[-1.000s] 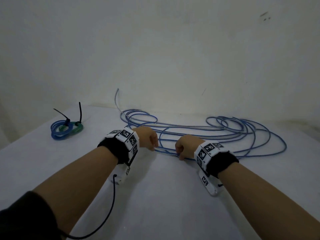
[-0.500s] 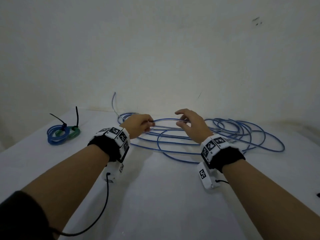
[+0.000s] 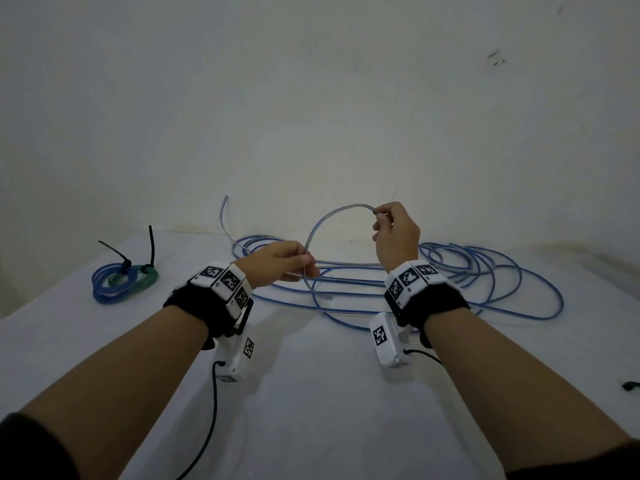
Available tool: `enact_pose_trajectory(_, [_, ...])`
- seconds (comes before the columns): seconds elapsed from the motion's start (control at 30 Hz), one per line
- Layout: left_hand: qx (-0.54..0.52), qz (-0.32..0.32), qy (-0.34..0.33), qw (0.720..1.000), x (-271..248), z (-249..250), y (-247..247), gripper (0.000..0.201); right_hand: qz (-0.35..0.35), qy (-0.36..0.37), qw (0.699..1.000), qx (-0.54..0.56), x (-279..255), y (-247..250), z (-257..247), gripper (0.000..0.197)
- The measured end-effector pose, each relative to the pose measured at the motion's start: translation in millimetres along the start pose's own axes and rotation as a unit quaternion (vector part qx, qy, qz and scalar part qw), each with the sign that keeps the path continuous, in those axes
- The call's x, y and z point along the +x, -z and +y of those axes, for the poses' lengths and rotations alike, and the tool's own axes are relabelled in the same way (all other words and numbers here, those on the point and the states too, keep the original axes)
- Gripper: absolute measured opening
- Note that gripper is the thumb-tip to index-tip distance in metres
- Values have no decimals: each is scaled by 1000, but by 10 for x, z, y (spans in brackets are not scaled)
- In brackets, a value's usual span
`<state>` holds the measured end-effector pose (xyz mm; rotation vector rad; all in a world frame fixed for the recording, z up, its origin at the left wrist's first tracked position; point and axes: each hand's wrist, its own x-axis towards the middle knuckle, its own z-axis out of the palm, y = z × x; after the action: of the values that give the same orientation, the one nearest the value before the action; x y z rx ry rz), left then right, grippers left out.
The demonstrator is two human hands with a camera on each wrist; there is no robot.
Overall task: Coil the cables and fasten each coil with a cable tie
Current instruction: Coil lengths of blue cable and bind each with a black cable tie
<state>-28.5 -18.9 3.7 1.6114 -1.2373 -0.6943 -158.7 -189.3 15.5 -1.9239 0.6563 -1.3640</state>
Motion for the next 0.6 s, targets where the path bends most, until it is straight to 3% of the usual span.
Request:
enact_pose_trajectory(0.1, [-89, 28, -16, 996, -32, 111, -17, 16, -11, -48, 999, 8, -26, -28, -9, 13])
enact_pose_trajectory(0.2, [-153, 97, -54, 982, 17, 229, -19, 21, -47, -85, 995, -16, -60, -46, 11, 13])
enact_pose_trajectory(0.33, [-225, 134, -67, 963, 108, 354, 0, 35, -119, -70, 988, -65, -110, -53, 35, 14])
enact_pose_trajectory(0.4, [-214, 135, -89, 963, 116, 383, -12, 41, -157, -57, 983, -76, -154, -37, 9, 13])
enact_pose_trajectory(0.5, [-145, 134, -131, 971, 87, 389, -42, 34, -199, -57, 977, -48, -216, -18, -12, 16])
enact_pose_trajectory(0.6, [-98, 182, -152, 966, 115, 371, -71, 24, -229, -47, 971, -55, -255, -15, -9, 21])
